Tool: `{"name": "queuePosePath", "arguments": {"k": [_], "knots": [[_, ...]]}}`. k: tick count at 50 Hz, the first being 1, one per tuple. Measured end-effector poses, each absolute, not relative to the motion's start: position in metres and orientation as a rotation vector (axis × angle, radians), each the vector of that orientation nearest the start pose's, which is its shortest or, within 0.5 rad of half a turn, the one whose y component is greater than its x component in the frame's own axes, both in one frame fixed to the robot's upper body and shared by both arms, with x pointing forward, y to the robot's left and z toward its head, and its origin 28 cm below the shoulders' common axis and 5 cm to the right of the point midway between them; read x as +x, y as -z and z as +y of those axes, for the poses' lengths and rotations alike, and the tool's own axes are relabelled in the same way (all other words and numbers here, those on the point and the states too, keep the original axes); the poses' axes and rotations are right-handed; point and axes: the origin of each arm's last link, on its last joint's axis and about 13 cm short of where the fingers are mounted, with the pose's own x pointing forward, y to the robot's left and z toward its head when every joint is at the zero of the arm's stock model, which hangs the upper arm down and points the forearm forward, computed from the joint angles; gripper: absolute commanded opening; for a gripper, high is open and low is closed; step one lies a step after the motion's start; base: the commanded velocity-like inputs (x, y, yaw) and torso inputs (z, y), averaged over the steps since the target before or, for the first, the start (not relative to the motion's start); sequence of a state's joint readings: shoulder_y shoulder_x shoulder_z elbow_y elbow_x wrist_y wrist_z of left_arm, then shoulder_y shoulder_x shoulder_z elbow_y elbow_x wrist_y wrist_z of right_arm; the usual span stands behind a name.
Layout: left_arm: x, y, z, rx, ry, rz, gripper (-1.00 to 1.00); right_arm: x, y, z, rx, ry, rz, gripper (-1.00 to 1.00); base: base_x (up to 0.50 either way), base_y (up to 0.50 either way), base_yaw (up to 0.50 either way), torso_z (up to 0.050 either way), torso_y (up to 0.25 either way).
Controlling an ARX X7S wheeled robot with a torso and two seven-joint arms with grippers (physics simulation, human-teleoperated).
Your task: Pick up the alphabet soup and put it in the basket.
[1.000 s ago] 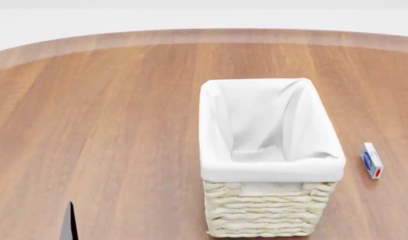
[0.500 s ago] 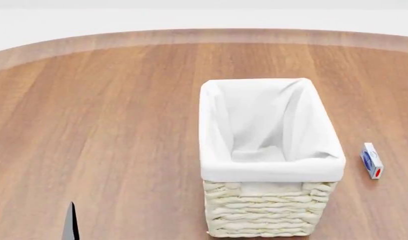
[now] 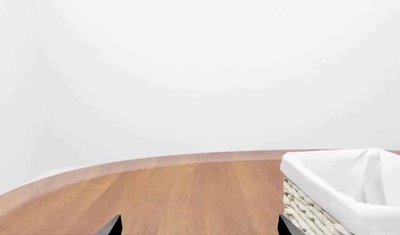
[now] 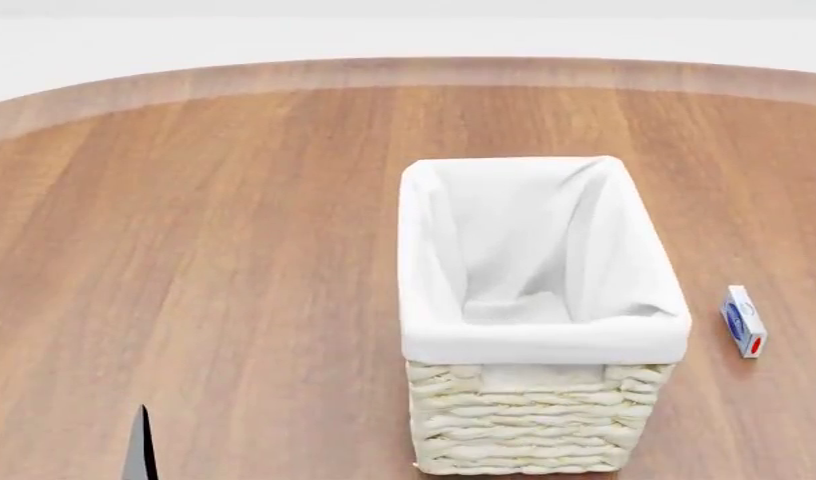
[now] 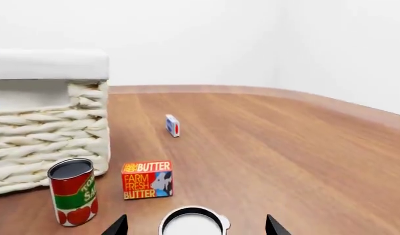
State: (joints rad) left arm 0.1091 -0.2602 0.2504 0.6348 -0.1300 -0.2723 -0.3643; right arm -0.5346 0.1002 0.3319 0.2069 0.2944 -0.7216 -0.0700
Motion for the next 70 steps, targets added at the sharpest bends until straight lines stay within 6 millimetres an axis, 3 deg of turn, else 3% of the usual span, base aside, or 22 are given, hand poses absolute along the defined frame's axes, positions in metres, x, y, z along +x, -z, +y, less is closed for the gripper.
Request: {"name": "queuePosePath", "arguments": {"k": [60, 61, 70], "knots": [[0.171, -0.096, 0.194, 0.039, -0.015, -0.194, 1.0, 0.083, 0.091, -0.197, 0.018, 0.401, 0.022, 1.0, 0.0, 0.0, 0.0, 0.0, 0.0], [0.171, -0.096, 0.194, 0.039, -0.015, -0.194, 1.0, 0.083, 0.091, -0.197, 0.018, 0.402, 0.022, -1.0, 0.0, 0.0, 0.0, 0.0, 0.0], [0.171, -0.096, 0.194, 0.039, -0.016, -0.192, 1.0, 0.085, 0.091, -0.198, 0.033, 0.418, 0.012, -1.0, 0.0, 0.0, 0.0, 0.0, 0.0]]}}
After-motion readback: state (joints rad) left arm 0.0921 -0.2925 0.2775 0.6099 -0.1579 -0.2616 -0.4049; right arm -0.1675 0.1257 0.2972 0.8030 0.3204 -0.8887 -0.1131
